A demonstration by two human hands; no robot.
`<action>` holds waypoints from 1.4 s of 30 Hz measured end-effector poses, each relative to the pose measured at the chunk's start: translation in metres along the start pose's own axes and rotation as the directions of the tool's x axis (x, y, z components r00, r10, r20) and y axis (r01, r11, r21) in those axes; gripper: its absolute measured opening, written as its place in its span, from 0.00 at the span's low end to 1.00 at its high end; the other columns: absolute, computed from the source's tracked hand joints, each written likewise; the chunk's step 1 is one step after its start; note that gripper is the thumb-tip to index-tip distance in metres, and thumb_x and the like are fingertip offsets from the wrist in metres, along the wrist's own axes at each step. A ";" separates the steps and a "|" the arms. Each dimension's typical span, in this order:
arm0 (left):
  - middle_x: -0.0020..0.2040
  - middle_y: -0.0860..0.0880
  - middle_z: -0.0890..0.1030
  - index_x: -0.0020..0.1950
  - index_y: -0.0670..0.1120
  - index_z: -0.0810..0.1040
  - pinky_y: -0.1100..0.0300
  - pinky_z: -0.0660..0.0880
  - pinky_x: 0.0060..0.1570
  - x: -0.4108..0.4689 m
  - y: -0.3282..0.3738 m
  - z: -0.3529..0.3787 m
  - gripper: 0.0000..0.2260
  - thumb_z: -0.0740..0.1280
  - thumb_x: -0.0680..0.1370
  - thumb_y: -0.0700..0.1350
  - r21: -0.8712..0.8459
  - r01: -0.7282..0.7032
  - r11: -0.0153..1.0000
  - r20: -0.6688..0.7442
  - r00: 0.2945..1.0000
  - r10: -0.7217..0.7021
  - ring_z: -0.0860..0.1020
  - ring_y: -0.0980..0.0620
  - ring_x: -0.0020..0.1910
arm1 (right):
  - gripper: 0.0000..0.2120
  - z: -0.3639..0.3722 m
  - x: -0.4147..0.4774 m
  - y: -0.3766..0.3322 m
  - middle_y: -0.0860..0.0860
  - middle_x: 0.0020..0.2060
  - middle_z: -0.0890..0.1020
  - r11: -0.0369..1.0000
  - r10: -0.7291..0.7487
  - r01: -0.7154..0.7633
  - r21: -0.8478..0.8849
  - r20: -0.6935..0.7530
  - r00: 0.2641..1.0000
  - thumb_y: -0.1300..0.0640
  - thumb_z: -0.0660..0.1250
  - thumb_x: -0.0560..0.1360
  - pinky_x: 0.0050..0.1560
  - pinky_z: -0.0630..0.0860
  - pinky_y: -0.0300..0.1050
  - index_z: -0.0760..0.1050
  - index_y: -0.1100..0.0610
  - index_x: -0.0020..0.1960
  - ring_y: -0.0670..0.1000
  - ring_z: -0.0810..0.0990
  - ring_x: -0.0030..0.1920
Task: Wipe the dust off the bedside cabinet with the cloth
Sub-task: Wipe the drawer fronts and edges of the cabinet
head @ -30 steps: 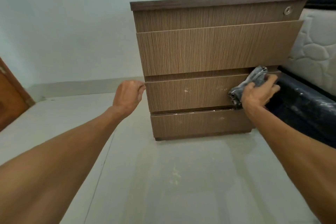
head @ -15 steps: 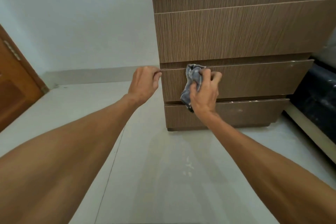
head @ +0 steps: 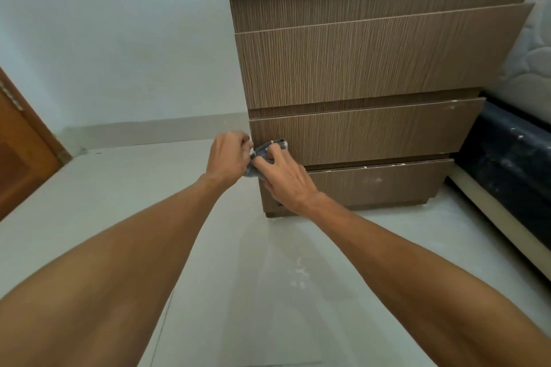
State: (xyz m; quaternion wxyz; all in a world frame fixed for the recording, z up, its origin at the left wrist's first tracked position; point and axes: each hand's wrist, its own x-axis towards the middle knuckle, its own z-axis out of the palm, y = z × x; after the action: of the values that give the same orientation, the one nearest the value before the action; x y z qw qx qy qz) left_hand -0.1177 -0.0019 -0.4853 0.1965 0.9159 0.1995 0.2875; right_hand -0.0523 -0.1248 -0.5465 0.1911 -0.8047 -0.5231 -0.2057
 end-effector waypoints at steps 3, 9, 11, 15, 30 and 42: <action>0.41 0.41 0.83 0.45 0.39 0.82 0.51 0.78 0.40 -0.004 0.007 0.013 0.08 0.65 0.79 0.42 -0.023 0.117 0.993 0.022 0.993 -0.116 0.81 0.42 0.41 | 0.22 -0.006 -0.001 0.011 0.58 0.56 0.68 0.997 0.029 -0.027 -0.068 0.027 0.999 0.67 0.70 0.71 0.33 0.79 0.49 0.66 0.54 0.61 0.58 0.71 0.51; 0.48 0.40 0.83 0.55 0.38 0.78 0.55 0.72 0.40 -0.009 0.019 0.041 0.11 0.66 0.79 0.45 -0.093 0.300 0.949 -0.025 0.953 -0.303 0.80 0.42 0.47 | 0.23 -0.027 -0.024 0.055 0.58 0.56 0.69 0.990 0.049 -0.044 -0.135 0.033 0.998 0.65 0.71 0.71 0.34 0.79 0.47 0.67 0.54 0.62 0.58 0.71 0.52; 0.51 0.40 0.82 0.58 0.38 0.76 0.56 0.72 0.42 -0.013 0.021 0.049 0.11 0.66 0.79 0.44 -0.123 0.327 0.937 -0.043 0.941 -0.334 0.80 0.43 0.49 | 0.24 -0.036 -0.035 0.076 0.58 0.57 0.69 0.985 0.074 -0.068 -0.157 0.035 0.997 0.65 0.72 0.71 0.35 0.80 0.47 0.67 0.54 0.62 0.58 0.71 0.53; 0.55 0.40 0.81 0.59 0.38 0.75 0.52 0.76 0.50 -0.020 0.026 0.061 0.12 0.66 0.80 0.44 -0.161 0.366 0.916 -0.098 0.918 -0.384 0.80 0.42 0.52 | 0.22 -0.057 -0.059 0.115 0.58 0.59 0.68 0.966 0.178 -0.171 -0.192 0.020 0.984 0.62 0.71 0.73 0.38 0.79 0.47 0.67 0.53 0.62 0.58 0.70 0.56; 0.55 0.39 0.80 0.65 0.39 0.70 0.47 0.76 0.47 -0.047 0.025 0.084 0.15 0.62 0.78 0.35 -0.044 0.535 0.844 0.039 0.845 -0.534 0.78 0.39 0.51 | 0.20 -0.113 -0.142 0.235 0.59 0.60 0.65 0.487 0.866 -0.872 0.054 -0.165 0.473 0.61 0.72 0.72 0.49 0.76 0.54 0.64 0.53 0.57 0.62 0.74 0.53; 0.55 0.43 0.81 0.67 0.46 0.72 0.45 0.80 0.50 -0.059 0.022 0.073 0.19 0.65 0.77 0.36 -0.033 0.513 0.858 0.135 0.853 -0.505 0.81 0.41 0.49 | 0.16 -0.092 -0.152 0.171 0.58 0.58 0.67 0.596 0.803 -0.794 0.123 -0.117 0.585 0.57 0.70 0.74 0.44 0.80 0.55 0.66 0.53 0.57 0.58 0.76 0.48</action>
State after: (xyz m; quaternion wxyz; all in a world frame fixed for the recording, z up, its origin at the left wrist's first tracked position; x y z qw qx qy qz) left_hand -0.1122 -0.0671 -0.5567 0.3081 0.8391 0.4124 0.1758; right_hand 0.0369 -0.3535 -0.5656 0.3274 -0.9286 -0.0951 -0.1468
